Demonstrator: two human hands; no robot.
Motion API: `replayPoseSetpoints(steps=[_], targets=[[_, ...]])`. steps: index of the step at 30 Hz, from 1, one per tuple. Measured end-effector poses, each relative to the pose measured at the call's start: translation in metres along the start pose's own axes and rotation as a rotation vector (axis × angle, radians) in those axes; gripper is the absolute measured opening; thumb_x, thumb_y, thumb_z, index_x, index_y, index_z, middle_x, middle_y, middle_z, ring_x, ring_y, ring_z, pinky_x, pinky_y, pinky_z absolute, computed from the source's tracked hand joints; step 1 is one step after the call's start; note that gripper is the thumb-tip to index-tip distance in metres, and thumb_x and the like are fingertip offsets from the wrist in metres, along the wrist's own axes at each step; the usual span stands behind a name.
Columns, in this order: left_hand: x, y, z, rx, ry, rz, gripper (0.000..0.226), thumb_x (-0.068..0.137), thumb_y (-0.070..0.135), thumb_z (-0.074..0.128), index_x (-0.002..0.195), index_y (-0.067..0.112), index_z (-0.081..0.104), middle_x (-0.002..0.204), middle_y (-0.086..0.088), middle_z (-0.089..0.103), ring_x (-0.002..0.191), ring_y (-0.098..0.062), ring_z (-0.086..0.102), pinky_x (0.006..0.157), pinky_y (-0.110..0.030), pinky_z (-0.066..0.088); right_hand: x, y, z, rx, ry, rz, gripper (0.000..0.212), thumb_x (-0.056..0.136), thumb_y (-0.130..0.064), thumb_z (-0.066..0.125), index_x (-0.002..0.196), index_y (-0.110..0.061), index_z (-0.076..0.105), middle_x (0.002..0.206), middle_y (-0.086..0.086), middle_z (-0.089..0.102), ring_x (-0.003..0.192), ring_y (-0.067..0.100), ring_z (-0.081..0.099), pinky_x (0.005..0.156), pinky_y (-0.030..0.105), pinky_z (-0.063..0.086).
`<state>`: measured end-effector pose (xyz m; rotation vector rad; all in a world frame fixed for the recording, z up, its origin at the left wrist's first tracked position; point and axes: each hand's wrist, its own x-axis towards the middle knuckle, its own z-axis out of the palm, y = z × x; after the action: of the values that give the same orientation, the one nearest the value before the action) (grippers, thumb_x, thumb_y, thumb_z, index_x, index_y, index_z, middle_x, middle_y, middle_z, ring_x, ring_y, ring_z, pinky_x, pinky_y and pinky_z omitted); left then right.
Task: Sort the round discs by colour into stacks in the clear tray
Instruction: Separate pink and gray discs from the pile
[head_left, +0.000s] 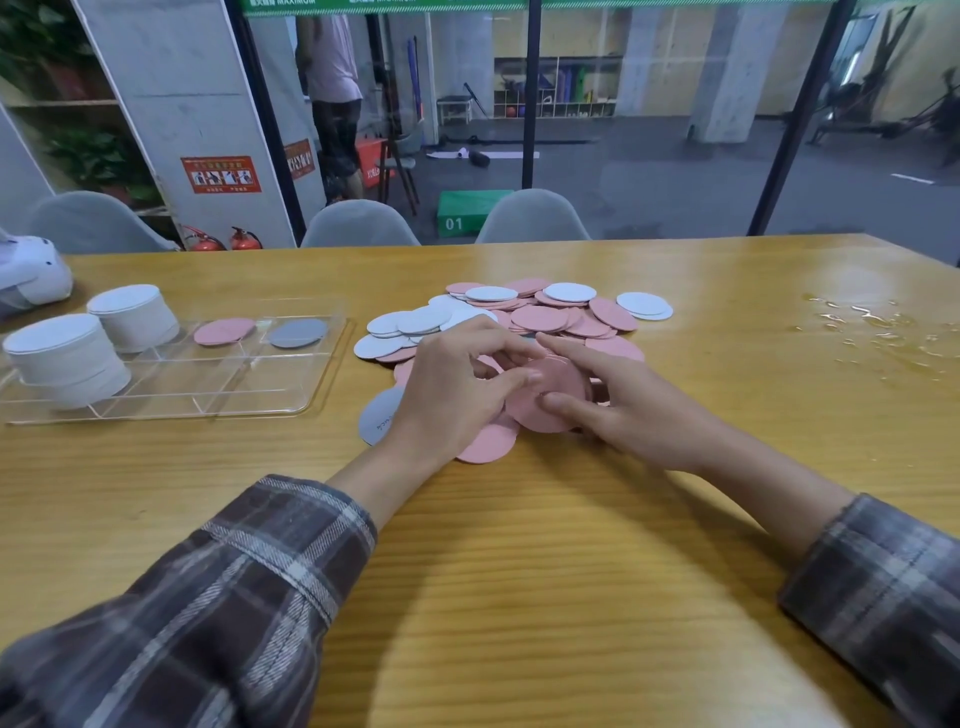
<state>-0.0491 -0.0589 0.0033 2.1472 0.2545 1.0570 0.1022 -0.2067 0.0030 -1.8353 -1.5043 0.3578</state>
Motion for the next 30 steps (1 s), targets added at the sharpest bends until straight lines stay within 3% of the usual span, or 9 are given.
replayPoseSetpoints(steps=[2, 5, 8, 10, 15, 19, 22, 25, 30], targets=[[0.000, 0.001, 0.000, -0.003, -0.010, 0.015, 0.024, 0.079, 0.005, 0.087, 0.101, 0.015, 0.083, 0.089, 0.001, 0.070, 0.085, -0.015, 0.069, 0.070, -0.029, 0.060, 0.000, 0.001, 0.001, -0.005, 0.019, -0.012, 0.062, 0.100, -0.031, 0.064, 0.154, -0.043, 0.036, 0.136, -0.018, 0.062, 0.104, 0.018, 0.069, 0.092, 0.044, 0.057], [0.001, -0.001, -0.006, 0.021, -0.039, 0.013, 0.022, 0.082, 0.010, 0.086, 0.104, 0.016, 0.082, 0.091, 0.003, 0.073, 0.089, -0.013, 0.070, 0.071, -0.023, 0.058, 0.000, 0.004, 0.001, -0.050, 0.032, -0.020, 0.060, 0.101, -0.033, 0.061, 0.154, -0.042, 0.036, 0.135, -0.013, 0.063, 0.106, 0.025, 0.066, 0.093, 0.047, 0.054], [0.004, -0.012, -0.021, 0.138, -0.083, 0.000, 0.016, 0.086, 0.019, 0.084, 0.102, 0.021, 0.081, 0.092, 0.007, 0.074, 0.087, -0.006, 0.067, 0.071, -0.015, 0.050, 0.000, 0.005, -0.002, -0.094, 0.056, 0.000, 0.060, 0.103, -0.029, 0.059, 0.157, -0.034, 0.035, 0.136, -0.011, 0.060, 0.108, 0.009, 0.058, 0.098, 0.023, 0.047], [0.006, -0.024, -0.034, 0.298, -0.131, -0.003, 0.012, 0.089, 0.024, 0.082, 0.101, 0.022, 0.081, 0.094, 0.009, 0.071, 0.084, -0.003, 0.064, 0.072, -0.010, 0.041, -0.001, 0.003, -0.004, -0.136, 0.058, 0.011, 0.059, 0.104, -0.028, 0.057, 0.158, -0.033, 0.033, 0.137, -0.013, 0.057, 0.108, -0.001, 0.050, 0.089, 0.006, 0.037], [0.007, -0.037, -0.047, 0.422, -0.352, -0.103, 0.031, 0.084, 0.045, 0.083, 0.110, 0.028, 0.079, 0.097, 0.013, 0.058, 0.090, -0.009, 0.061, 0.076, -0.019, 0.042, -0.002, 0.001, -0.003, -0.168, 0.059, 0.014, 0.057, 0.105, -0.029, 0.054, 0.157, -0.034, 0.032, 0.124, -0.010, 0.061, 0.093, -0.012, 0.051, 0.079, 0.003, 0.034], [0.007, -0.030, -0.045, 0.462, -0.383, -0.119, 0.053, 0.082, 0.046, 0.084, 0.129, 0.025, 0.071, 0.108, 0.011, 0.054, 0.103, -0.009, 0.052, 0.084, -0.019, 0.037, -0.002, 0.001, -0.004, -0.162, 0.072, 0.014, 0.055, 0.106, -0.029, 0.051, 0.157, -0.031, 0.032, 0.130, -0.014, 0.057, 0.099, -0.005, 0.048, 0.086, 0.000, 0.032], [0.007, -0.029, -0.043, 0.487, -0.365, -0.137, 0.058, 0.077, 0.048, 0.087, 0.128, 0.025, 0.072, 0.108, 0.004, 0.056, 0.105, -0.014, 0.055, 0.086, -0.027, 0.041, -0.002, 0.001, -0.003, -0.141, 0.075, 0.038, 0.054, 0.106, -0.030, 0.050, 0.158, -0.030, 0.033, 0.130, -0.016, 0.055, 0.109, -0.003, 0.046, 0.085, 0.009, 0.033], [0.008, -0.025, -0.041, 0.436, -0.336, -0.163, 0.051, 0.073, 0.045, 0.091, 0.117, 0.026, 0.075, 0.104, 0.004, 0.057, 0.097, -0.012, 0.054, 0.077, -0.021, 0.041, -0.002, 0.001, -0.003, -0.121, 0.107, 0.057, 0.052, 0.105, -0.032, 0.052, 0.156, -0.029, 0.038, 0.127, -0.015, 0.056, 0.111, 0.001, 0.049, 0.091, 0.017, 0.035], [0.007, -0.020, -0.038, 0.281, -0.260, -0.142, 0.018, 0.083, 0.024, 0.086, 0.099, 0.028, 0.078, 0.094, 0.012, 0.065, 0.080, -0.006, 0.058, 0.068, -0.011, 0.040, -0.002, 0.006, -0.004, -0.117, 0.164, 0.063, 0.046, 0.103, -0.033, 0.057, 0.148, -0.033, 0.047, 0.129, -0.010, 0.064, 0.113, 0.012, 0.062, 0.101, 0.035, 0.048]])
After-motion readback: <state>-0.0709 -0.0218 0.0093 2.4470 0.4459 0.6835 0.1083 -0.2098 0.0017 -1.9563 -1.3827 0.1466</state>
